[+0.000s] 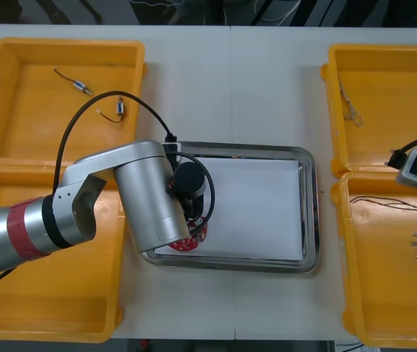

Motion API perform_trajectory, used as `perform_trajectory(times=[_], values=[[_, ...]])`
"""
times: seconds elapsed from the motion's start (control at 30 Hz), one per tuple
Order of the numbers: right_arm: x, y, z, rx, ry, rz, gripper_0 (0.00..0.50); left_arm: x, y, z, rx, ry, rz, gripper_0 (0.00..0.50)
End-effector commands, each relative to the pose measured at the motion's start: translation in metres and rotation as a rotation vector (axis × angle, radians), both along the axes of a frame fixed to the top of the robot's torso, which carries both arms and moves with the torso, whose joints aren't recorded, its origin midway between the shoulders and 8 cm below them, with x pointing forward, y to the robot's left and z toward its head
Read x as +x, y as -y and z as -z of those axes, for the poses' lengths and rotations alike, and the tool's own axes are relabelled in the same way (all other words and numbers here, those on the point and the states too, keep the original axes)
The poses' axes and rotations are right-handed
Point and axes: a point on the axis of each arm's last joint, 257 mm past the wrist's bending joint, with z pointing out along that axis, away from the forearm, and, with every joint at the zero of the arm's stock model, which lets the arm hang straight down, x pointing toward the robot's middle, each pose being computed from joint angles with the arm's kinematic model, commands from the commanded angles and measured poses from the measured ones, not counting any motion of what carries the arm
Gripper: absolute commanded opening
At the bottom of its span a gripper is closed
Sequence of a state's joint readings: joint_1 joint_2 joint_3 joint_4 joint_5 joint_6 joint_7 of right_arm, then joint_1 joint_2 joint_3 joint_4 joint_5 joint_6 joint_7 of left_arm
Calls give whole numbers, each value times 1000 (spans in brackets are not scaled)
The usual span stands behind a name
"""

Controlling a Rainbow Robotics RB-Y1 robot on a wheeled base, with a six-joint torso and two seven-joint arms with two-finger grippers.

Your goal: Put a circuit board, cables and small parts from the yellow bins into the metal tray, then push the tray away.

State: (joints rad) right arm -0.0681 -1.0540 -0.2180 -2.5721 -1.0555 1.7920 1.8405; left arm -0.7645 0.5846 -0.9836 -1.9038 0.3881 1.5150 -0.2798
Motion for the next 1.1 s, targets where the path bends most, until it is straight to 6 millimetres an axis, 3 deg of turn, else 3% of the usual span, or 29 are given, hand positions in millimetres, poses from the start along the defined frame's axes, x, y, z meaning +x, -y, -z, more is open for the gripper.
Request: perform_trajectory(times=[0.03, 0.27, 0.57, 0.9, 1.1], values=[[7, -18, -4, -28, 4, -71, 0, 11, 6, -18, -77, 19, -44, 500], [15, -45, 2, -23, -33, -151, 0, 27, -4, -48, -137, 38, -86, 500], [18, -92, 6, -64, -34, -326, 0, 43, -36, -88, -187, 41, -150, 500], [23, -131, 22, -142, 4, -472, 0, 38, -96, -138, -158, 36, -220, 500], [26, -142, 39, -171, 14, -516, 0, 37, -130, -167, -141, 52, -252, 500]])
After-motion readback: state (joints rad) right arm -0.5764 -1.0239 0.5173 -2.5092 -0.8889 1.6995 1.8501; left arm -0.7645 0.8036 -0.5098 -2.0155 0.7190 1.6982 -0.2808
